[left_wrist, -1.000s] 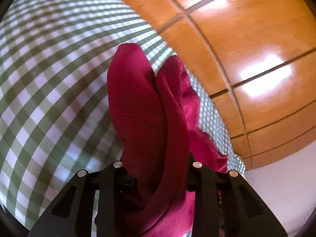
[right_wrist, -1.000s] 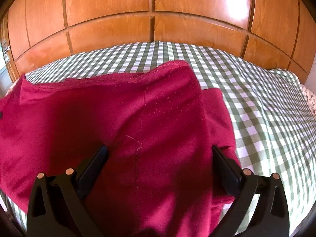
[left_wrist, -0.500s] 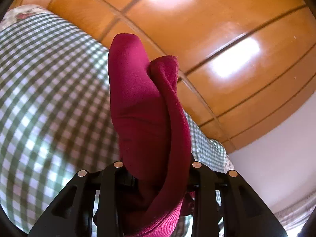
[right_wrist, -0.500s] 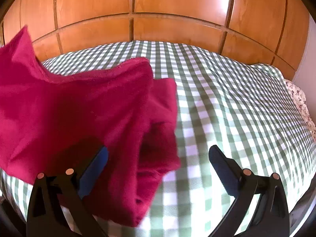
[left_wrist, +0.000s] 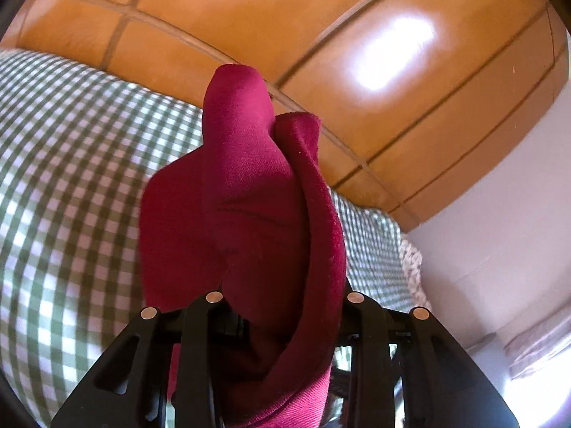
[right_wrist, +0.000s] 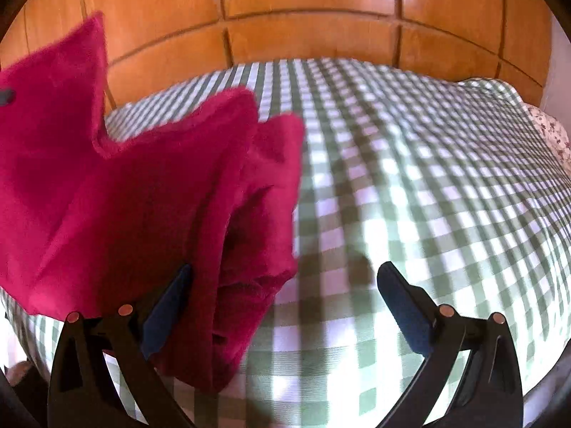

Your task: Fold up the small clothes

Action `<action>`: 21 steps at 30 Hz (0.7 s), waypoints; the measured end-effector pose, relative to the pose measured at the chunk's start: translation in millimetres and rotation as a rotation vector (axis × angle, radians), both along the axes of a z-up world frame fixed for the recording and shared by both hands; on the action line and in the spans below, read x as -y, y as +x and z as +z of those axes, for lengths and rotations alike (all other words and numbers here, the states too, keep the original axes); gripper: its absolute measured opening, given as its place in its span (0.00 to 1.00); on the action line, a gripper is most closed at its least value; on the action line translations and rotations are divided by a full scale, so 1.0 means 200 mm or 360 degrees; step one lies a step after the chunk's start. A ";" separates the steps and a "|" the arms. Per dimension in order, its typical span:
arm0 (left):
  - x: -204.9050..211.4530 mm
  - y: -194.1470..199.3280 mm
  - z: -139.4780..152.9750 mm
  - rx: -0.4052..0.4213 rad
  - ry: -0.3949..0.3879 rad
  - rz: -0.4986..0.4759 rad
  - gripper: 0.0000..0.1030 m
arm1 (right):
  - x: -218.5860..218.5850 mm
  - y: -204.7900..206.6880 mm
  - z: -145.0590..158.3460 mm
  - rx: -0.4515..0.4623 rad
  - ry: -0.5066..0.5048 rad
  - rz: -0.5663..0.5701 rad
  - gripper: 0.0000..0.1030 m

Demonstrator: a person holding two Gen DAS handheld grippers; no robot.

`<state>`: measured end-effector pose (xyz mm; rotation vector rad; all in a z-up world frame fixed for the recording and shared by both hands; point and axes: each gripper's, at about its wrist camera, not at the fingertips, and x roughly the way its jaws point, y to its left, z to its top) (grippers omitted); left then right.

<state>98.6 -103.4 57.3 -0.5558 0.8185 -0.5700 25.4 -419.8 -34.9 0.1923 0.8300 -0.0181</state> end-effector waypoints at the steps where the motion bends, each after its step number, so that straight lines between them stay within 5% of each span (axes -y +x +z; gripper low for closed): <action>1: 0.04 0.00 -0.01 0.0000 0.0020 -0.0013 0.28 | 0.02 0.00 0.01 0.0019 0.0003 -0.0016 0.98; 6: 0.23 0.01 -0.06 -0.0006 0.0119 -0.0101 0.28 | 0.18 -0.05 0.05 0.0074 0.0040 -0.0260 0.98; 11: 0.41 0.01 -0.13 0.0017 0.0251 -0.0165 0.28 | 0.28 -0.06 -0.01 -0.0042 0.0010 -0.0473 0.98; 15: 0.55 -0.01 -0.19 0.0046 0.0381 -0.0218 0.28 | 0.32 -0.08 -0.08 -0.0090 0.0030 -0.0517 0.98; 21: 0.77 -0.07 -0.31 0.0109 0.0636 -0.0314 0.29 | 0.22 -0.10 -0.15 -0.0017 -0.0227 -0.0483 0.98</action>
